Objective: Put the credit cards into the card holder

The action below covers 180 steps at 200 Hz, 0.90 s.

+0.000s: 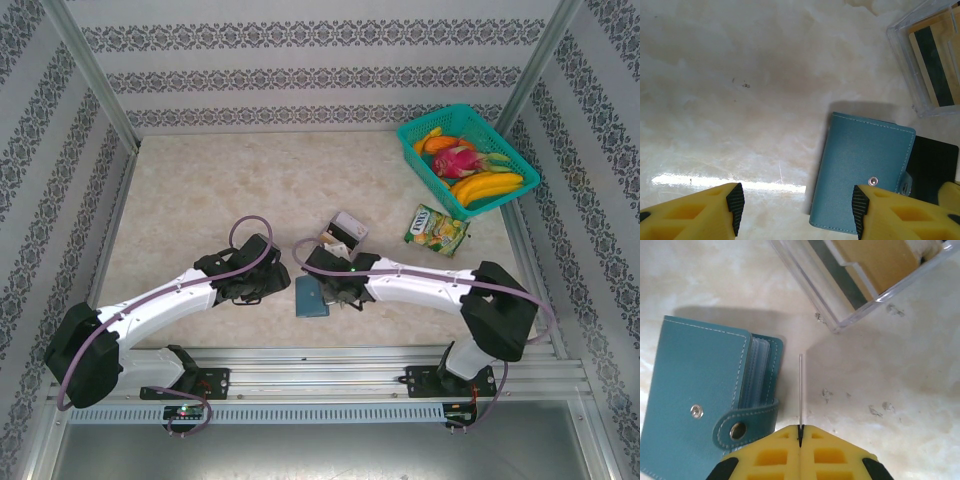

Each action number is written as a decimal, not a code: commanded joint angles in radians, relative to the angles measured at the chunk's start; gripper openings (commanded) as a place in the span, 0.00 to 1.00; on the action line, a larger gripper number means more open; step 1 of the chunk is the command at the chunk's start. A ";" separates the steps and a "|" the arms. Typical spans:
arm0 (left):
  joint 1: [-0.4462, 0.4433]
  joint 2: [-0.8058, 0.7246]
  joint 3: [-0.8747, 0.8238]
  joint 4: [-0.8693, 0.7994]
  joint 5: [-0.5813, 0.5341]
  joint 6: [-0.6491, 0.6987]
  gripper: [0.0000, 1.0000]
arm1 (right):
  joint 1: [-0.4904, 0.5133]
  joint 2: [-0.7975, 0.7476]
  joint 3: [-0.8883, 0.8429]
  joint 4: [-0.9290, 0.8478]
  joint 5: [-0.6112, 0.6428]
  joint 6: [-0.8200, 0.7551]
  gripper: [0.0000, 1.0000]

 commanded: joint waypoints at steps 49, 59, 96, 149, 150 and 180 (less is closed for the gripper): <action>0.014 0.009 -0.008 0.032 0.001 -0.002 0.63 | -0.008 -0.210 -0.038 0.097 -0.093 0.053 0.00; 0.013 0.005 -0.007 0.027 -0.003 -0.003 0.63 | 0.003 -0.185 -0.028 0.112 -0.095 0.059 0.00; 0.014 -0.017 -0.014 0.014 -0.011 -0.004 0.64 | 0.037 -0.082 0.013 0.146 -0.103 0.080 0.00; 0.016 -0.020 -0.023 0.020 -0.008 -0.004 0.64 | 0.056 -0.048 0.051 0.100 -0.063 0.064 0.00; 0.016 -0.020 -0.023 0.020 -0.008 -0.004 0.64 | 0.056 -0.046 0.053 0.098 -0.065 0.062 0.00; 0.016 -0.013 -0.017 0.023 -0.004 -0.005 0.64 | 0.073 -0.001 0.096 0.030 -0.021 0.057 0.00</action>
